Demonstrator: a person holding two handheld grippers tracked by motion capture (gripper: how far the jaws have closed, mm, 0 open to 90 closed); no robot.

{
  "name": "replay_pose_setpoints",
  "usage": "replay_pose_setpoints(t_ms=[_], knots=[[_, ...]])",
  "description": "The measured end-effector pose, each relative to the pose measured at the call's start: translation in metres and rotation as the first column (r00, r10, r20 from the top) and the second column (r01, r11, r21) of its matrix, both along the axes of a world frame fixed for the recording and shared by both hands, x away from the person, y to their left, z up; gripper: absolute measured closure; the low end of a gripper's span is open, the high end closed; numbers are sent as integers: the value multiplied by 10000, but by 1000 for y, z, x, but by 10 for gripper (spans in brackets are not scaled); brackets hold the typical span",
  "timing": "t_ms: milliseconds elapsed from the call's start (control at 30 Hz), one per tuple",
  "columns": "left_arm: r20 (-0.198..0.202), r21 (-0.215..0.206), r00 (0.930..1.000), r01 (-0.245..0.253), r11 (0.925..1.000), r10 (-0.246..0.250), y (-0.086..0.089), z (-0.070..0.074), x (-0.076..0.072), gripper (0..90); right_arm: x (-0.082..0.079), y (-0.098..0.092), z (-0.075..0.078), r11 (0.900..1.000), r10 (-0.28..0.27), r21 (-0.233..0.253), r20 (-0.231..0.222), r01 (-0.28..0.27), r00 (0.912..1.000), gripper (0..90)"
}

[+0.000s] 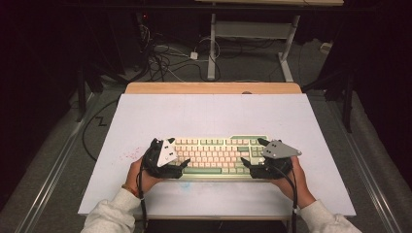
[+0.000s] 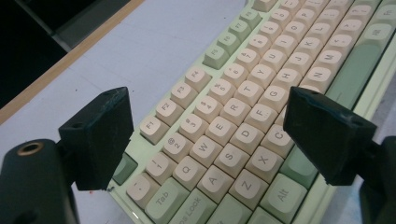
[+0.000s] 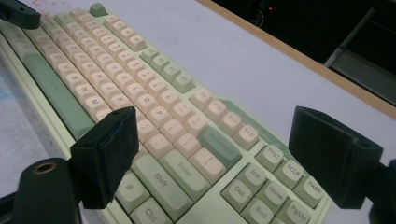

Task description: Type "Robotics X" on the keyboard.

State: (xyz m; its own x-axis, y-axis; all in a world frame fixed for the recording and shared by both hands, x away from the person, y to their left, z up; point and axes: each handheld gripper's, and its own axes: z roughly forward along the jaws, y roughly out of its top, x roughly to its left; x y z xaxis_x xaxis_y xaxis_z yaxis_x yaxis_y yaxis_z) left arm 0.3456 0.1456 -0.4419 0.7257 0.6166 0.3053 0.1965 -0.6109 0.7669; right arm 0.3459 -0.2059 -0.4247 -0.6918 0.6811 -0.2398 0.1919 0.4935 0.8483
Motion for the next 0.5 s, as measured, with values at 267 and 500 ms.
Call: replay_pose_setpoints(t_ms=[267,500], knots=[[236,47,9996,166,9999,-167,-3,3,-4,154,-2,2,2,9997,138,-185,162,-135,9998,167],[419,-40,9991,72,10000,-70,-1,6,-5,155,-4,2,5,9992,239,-321,310,-229,9992,170]])
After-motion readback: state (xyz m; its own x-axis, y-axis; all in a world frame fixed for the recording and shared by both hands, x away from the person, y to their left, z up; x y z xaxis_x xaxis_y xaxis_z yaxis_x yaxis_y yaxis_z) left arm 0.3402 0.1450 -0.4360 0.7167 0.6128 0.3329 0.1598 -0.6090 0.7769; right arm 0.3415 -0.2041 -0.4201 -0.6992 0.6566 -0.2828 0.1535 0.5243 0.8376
